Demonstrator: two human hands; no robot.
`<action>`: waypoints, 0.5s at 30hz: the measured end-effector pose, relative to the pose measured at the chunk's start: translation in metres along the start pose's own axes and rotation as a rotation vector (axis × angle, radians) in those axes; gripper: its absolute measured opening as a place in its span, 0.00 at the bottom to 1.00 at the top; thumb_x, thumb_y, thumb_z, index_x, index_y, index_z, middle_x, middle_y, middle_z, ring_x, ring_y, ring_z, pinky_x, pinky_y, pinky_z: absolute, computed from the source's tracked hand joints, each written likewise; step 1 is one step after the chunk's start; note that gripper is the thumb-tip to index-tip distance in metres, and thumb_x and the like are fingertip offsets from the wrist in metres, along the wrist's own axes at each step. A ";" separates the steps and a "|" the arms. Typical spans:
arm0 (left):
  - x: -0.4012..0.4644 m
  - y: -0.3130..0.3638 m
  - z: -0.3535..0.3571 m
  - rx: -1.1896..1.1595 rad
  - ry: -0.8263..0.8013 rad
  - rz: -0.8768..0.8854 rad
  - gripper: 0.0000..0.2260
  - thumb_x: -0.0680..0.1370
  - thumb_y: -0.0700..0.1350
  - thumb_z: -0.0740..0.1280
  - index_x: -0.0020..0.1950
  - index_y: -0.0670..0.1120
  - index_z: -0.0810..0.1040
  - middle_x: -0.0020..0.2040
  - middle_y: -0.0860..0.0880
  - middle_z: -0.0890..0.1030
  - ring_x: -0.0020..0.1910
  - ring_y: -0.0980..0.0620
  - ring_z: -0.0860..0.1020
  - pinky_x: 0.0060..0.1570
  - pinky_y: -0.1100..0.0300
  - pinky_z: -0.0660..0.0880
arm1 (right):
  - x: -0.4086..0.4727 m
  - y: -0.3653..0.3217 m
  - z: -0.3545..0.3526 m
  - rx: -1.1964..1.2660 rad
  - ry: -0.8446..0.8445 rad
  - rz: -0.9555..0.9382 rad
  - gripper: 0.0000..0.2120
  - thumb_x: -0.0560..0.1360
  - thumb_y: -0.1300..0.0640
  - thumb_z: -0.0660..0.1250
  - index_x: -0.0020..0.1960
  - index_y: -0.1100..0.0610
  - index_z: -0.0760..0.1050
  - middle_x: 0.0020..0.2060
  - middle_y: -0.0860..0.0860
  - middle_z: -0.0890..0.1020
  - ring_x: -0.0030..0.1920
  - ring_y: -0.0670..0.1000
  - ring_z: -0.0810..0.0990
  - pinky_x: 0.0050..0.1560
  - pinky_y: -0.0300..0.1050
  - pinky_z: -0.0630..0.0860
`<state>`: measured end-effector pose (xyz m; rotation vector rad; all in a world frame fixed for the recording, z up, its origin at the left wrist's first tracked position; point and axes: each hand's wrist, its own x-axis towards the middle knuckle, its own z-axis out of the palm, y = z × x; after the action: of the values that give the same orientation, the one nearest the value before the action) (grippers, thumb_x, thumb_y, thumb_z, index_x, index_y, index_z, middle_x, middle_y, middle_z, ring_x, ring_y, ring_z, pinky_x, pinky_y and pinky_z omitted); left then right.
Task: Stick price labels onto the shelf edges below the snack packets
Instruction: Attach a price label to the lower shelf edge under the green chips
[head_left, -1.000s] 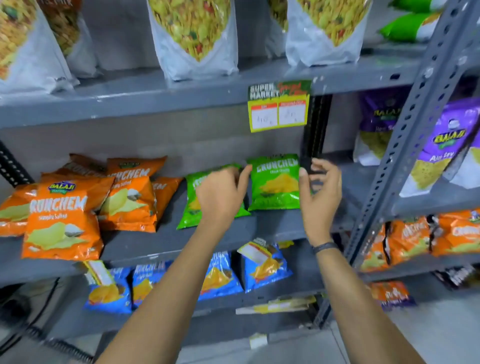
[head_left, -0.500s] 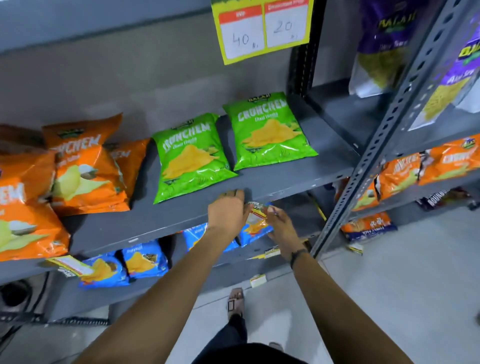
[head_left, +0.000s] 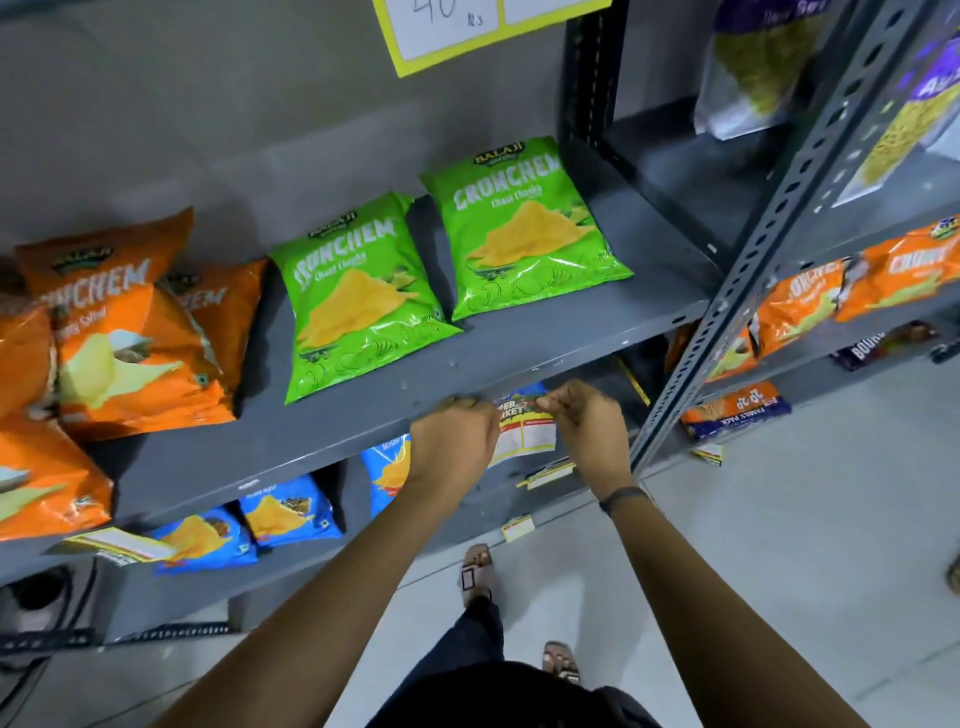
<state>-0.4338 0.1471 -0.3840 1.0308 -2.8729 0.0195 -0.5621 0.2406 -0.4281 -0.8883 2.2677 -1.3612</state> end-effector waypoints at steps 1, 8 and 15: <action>-0.002 0.000 0.003 0.033 -0.016 -0.013 0.13 0.80 0.49 0.58 0.47 0.44 0.79 0.46 0.45 0.83 0.47 0.42 0.80 0.36 0.57 0.72 | 0.000 -0.002 -0.004 -0.107 0.008 -0.053 0.07 0.73 0.56 0.70 0.39 0.58 0.76 0.38 0.57 0.83 0.40 0.56 0.79 0.38 0.50 0.76; 0.007 0.004 0.008 0.149 -0.202 -0.155 0.09 0.77 0.44 0.62 0.45 0.43 0.81 0.44 0.43 0.85 0.44 0.40 0.83 0.41 0.58 0.76 | 0.014 -0.014 -0.013 -0.526 0.012 -0.294 0.10 0.71 0.52 0.70 0.40 0.59 0.78 0.40 0.57 0.83 0.48 0.60 0.77 0.44 0.53 0.71; 0.014 0.004 0.004 0.180 -0.213 -0.201 0.08 0.76 0.42 0.63 0.42 0.43 0.81 0.41 0.44 0.85 0.40 0.42 0.83 0.35 0.60 0.66 | 0.026 -0.018 -0.016 -0.538 -0.046 -0.316 0.08 0.71 0.54 0.70 0.41 0.59 0.78 0.41 0.57 0.82 0.49 0.59 0.77 0.47 0.54 0.72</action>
<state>-0.4477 0.1410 -0.3872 1.4337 -2.9816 0.1678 -0.5848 0.2282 -0.4042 -1.4824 2.5819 -0.8196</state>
